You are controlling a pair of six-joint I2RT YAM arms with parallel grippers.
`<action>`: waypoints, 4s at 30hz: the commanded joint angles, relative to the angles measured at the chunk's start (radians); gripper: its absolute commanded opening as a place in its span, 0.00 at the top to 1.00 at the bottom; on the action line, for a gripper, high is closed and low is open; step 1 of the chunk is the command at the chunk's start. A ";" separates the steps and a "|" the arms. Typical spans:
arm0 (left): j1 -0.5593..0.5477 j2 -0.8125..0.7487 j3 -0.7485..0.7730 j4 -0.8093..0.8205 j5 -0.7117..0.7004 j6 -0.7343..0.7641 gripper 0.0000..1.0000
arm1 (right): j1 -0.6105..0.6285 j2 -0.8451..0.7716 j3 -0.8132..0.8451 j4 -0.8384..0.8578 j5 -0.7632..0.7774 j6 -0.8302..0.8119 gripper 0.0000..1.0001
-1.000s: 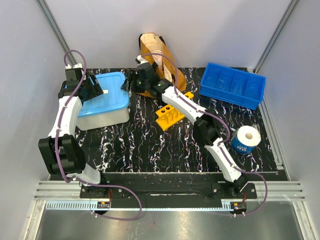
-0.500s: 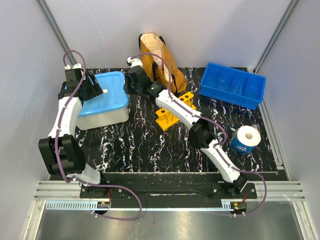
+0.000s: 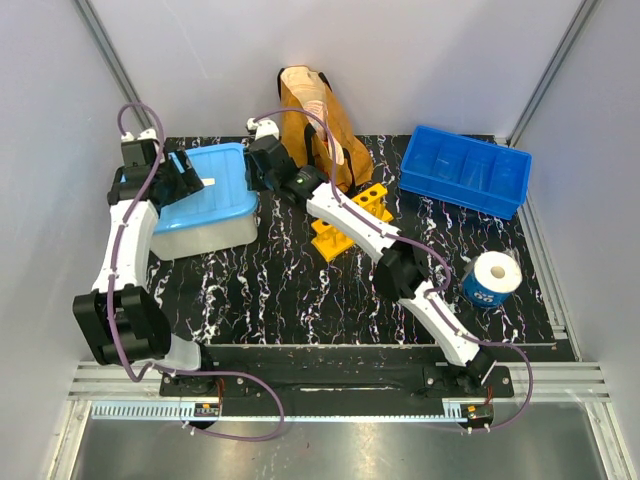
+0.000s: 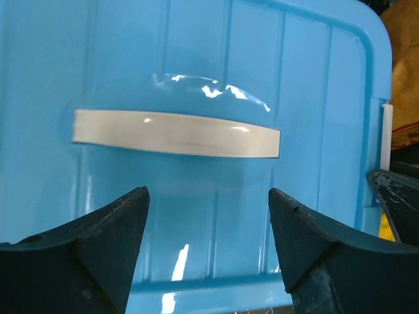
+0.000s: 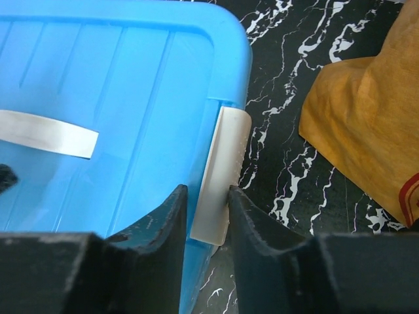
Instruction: Organize the chemistry lab equipment
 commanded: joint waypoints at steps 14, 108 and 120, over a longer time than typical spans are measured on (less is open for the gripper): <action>0.043 -0.055 -0.001 -0.024 -0.051 0.005 0.26 | 0.012 -0.027 -0.034 0.062 -0.096 0.008 0.39; 0.560 -0.278 -0.547 0.611 0.396 -0.274 0.37 | -0.066 -0.098 -0.114 0.061 -0.127 -0.196 0.70; 0.416 -0.256 -0.412 0.367 0.198 -0.062 0.45 | -0.065 -0.105 -0.135 0.081 -0.151 -0.162 0.72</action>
